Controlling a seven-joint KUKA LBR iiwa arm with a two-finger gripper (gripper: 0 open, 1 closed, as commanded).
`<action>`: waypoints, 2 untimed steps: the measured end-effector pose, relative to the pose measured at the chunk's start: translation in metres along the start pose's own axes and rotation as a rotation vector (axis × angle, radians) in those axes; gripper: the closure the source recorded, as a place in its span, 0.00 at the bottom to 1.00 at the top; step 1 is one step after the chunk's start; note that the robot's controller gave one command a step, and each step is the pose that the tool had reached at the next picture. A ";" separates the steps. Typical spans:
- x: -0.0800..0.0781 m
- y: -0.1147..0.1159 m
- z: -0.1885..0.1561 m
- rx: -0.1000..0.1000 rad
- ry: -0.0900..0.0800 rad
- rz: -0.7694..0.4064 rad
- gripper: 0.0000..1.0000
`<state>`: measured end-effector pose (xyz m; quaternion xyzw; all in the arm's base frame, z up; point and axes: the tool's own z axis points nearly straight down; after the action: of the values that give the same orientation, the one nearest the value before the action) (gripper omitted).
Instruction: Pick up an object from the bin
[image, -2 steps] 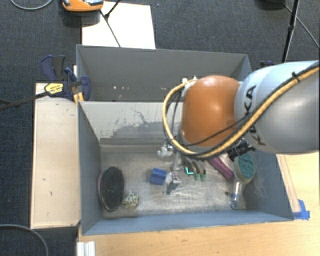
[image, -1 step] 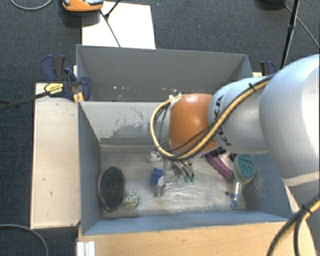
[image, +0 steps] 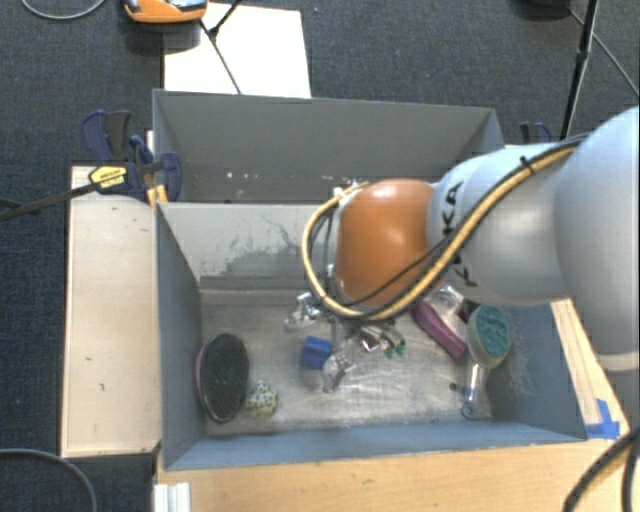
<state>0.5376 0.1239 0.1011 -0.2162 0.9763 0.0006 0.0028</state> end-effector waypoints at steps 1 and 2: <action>0.002 -0.007 0.001 -0.001 0.003 0.076 0.00; 0.004 -0.010 0.028 0.001 0.001 -0.027 0.00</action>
Offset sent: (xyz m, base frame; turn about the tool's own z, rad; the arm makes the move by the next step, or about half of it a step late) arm 0.0009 -0.0068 -0.0011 0.0785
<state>0.5383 0.1136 0.0729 -0.2292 0.9734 0.0002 0.0026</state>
